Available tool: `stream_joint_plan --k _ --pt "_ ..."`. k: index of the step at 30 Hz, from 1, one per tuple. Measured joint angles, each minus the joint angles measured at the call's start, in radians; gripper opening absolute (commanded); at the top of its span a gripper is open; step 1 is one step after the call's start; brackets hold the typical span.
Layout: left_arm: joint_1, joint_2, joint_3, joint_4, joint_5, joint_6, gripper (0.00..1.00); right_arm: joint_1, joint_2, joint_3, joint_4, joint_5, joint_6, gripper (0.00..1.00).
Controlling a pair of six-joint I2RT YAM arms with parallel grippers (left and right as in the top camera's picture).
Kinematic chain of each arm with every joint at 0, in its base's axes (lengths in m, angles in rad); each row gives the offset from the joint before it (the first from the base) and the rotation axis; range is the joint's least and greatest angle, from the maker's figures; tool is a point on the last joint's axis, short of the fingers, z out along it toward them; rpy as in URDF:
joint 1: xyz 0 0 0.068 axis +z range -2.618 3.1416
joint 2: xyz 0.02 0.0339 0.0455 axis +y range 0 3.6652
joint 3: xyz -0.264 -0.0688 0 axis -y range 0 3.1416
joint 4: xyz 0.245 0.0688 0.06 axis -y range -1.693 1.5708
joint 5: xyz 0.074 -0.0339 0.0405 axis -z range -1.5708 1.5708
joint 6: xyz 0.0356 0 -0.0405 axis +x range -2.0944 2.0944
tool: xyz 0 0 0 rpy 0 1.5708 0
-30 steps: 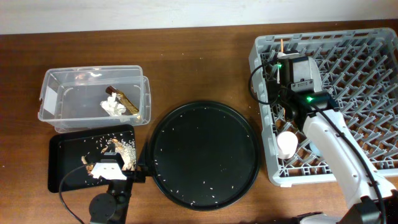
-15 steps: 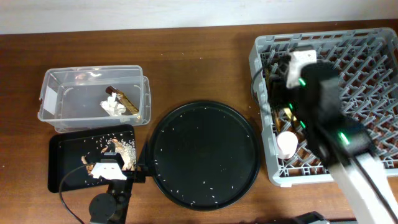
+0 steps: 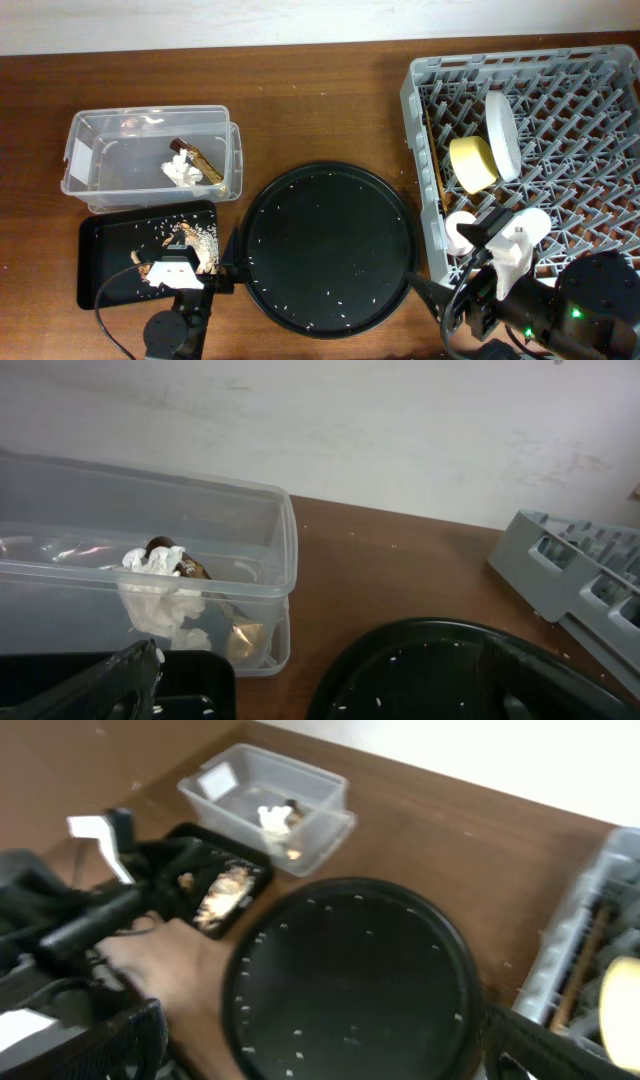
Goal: Sort waste into correct bins and load items into the dishwasher rack
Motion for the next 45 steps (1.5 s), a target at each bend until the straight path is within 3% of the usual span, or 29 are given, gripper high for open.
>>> stream_joint_plan --k 2,6,17,23,45 --pt "0.0 0.0 0.0 0.0 0.0 0.0 0.99 -0.003 -0.001 -0.002 0.009 0.059 0.0 0.98" --pt "0.0 0.0 0.0 0.0 0.0 0.0 0.99 -0.124 -0.071 -0.123 0.221 0.069 -0.047 0.98" --pt "0.0 -0.001 0.0 0.0 0.0 0.0 0.99 -0.605 -0.634 -0.979 0.634 -0.063 -0.09 0.98" --pt "0.0 -0.001 0.0 0.0 0.0 0.0 0.99 -0.679 -0.659 -1.237 1.001 -0.07 -0.09 0.98" --pt "0.0 -0.001 0.0 0.0 0.0 0.0 0.99 -0.655 -0.659 -1.257 1.041 -0.071 -0.092 0.98"
